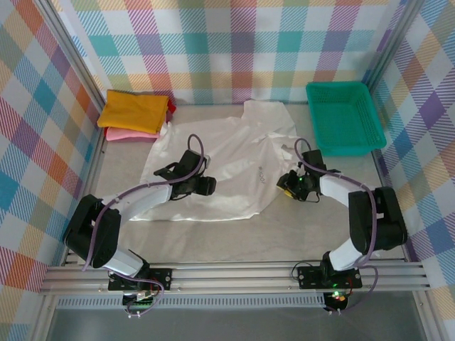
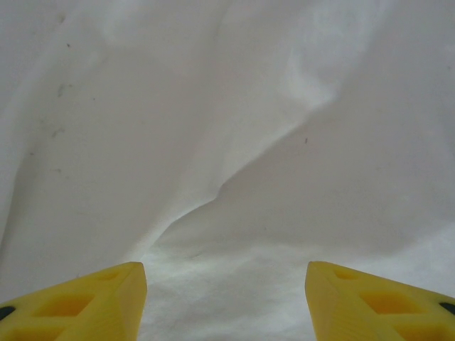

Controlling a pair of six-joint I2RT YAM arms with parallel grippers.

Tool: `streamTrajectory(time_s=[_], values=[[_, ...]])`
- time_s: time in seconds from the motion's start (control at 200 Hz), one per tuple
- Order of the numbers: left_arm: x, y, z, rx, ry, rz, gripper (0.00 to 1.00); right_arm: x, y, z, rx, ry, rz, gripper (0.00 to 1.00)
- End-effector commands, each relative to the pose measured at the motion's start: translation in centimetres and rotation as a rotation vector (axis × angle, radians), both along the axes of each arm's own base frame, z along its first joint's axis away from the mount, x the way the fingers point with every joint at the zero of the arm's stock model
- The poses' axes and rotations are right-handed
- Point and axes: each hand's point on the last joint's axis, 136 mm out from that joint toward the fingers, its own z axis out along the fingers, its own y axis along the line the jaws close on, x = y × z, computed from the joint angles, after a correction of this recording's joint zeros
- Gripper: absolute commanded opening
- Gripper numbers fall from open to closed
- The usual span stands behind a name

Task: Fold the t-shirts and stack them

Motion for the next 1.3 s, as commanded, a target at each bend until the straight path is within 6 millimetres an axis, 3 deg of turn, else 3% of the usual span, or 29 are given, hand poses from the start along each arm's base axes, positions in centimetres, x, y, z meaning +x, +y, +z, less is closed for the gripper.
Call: streamTrajectory(time_s=[0.0,0.12,0.235,0.39,0.49,0.565,0.735,1.135,1.295], values=[[-0.1,-0.1,0.6,-0.030,-0.017,-0.001,0.61,1.1,1.9,-0.2,0.067,-0.038,0.028,0.31],[-0.1,-1.9,2.0,-0.085,-0.056,-0.062,0.62,1.3,2.5,-0.8,0.069,-0.042,0.022,0.14],[-0.4,-2.5,2.9,-0.089,-0.098,-0.095,0.61,0.8,1.8,-0.3,0.039,-0.050,-0.003,0.00],[-0.4,-2.7,2.7,-0.084,-0.095,-0.105,0.61,-1.0,0.1,1.9,-0.027,-0.082,-0.029,0.00],[-0.6,-3.9,2.5,-0.106,-0.083,-0.156,0.61,-2.2,-0.9,2.0,-0.074,-0.059,-0.045,0.00],[-0.7,-4.8,2.2,-0.092,-0.088,-0.193,0.61,-2.5,-1.0,1.1,-0.084,-0.035,-0.047,0.25],[-0.5,-5.5,1.6,-0.081,-0.082,-0.205,0.61,-1.9,0.1,-0.2,-0.038,0.000,-0.026,0.33],[-0.7,-5.6,0.3,-0.057,-0.062,-0.198,0.61,-0.8,3.4,-2.6,-0.001,0.030,0.042,0.33],[-0.7,-5.4,0.4,-0.048,-0.060,-0.199,0.61,-0.2,4.8,-2.4,0.015,0.028,0.046,0.33]])
